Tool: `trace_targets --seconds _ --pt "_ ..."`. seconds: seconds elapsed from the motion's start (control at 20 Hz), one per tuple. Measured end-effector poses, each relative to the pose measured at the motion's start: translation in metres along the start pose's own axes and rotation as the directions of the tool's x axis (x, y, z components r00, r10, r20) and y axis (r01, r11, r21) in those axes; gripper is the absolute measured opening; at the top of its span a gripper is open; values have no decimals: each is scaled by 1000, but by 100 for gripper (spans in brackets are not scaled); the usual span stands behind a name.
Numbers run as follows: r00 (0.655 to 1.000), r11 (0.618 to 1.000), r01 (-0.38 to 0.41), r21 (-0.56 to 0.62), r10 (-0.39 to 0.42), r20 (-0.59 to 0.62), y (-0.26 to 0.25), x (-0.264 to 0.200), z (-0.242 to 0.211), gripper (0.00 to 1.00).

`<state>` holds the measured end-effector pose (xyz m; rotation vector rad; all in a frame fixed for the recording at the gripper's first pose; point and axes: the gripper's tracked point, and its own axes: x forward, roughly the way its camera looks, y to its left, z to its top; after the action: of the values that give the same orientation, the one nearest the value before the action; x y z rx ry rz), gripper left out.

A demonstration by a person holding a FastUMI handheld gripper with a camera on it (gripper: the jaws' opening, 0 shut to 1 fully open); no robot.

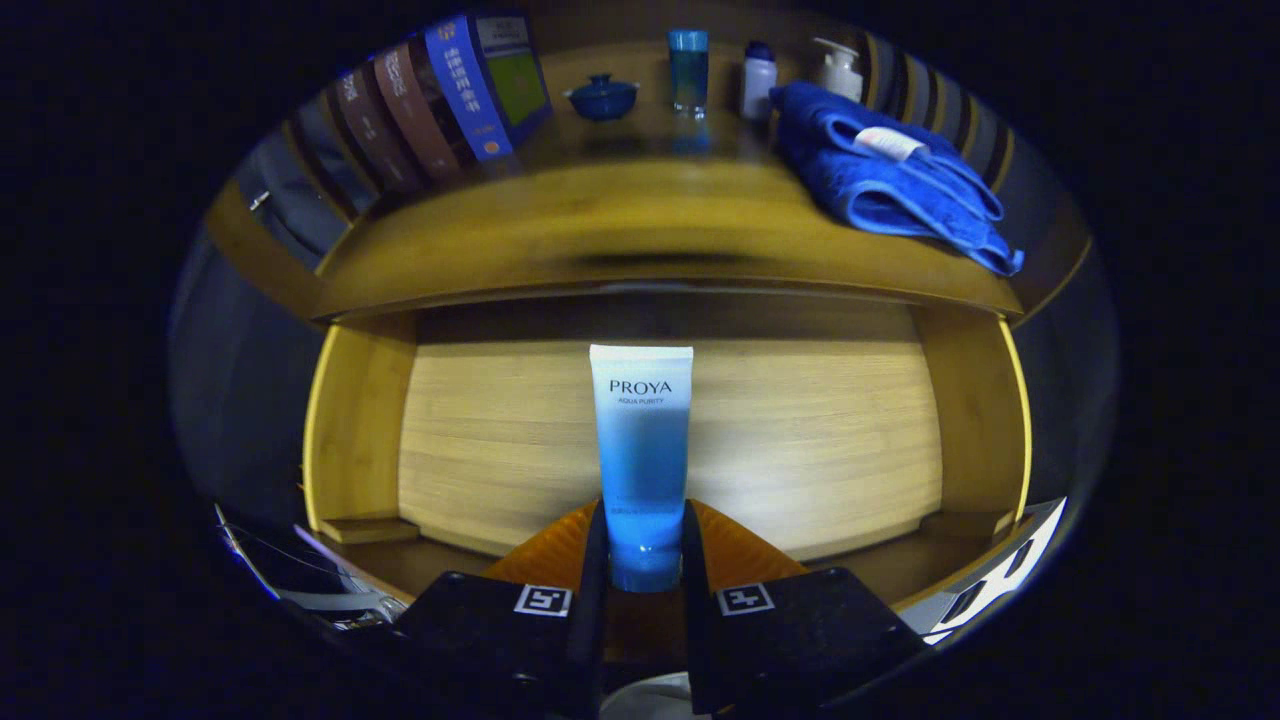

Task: Pull open the drawer, take out the items inside it, and place them on the countertop above the cabinet.

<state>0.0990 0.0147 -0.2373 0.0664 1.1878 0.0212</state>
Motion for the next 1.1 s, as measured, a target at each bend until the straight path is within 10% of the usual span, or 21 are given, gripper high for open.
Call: trace_targets --seconds 0.6,1.1 --pt "976 1000 6 -20 -2 219 4 -13 179 38" --pt "991 999 41 12 -42 126 -9 51 205 42"
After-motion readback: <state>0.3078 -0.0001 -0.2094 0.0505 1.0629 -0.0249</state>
